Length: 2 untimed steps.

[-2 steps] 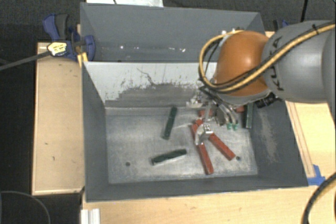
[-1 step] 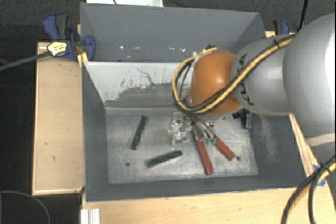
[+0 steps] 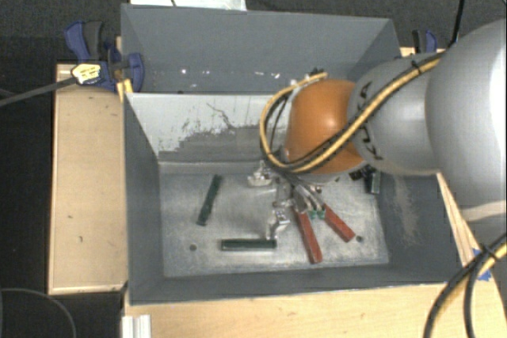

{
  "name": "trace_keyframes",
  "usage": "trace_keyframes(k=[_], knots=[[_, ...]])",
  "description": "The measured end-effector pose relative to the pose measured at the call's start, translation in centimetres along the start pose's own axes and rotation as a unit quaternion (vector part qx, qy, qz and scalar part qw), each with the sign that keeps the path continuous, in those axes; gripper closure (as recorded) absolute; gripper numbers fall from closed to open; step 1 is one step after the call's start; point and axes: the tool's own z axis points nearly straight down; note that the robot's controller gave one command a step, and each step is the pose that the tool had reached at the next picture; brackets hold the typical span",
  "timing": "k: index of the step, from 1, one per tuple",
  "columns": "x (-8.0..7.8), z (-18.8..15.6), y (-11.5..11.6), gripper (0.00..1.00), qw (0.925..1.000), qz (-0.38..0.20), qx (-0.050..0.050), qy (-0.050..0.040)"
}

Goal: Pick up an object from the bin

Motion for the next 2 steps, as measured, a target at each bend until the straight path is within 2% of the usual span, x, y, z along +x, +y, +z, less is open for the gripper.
trace_keyframes(k=[1,2], knots=[[-0.01,-0.01,0.0,0.0,1.0,0.0,0.0,-0.0001],[0.98,-0.03,0.29,0.0,1.0,-0.008,0.001,-0.0013]])
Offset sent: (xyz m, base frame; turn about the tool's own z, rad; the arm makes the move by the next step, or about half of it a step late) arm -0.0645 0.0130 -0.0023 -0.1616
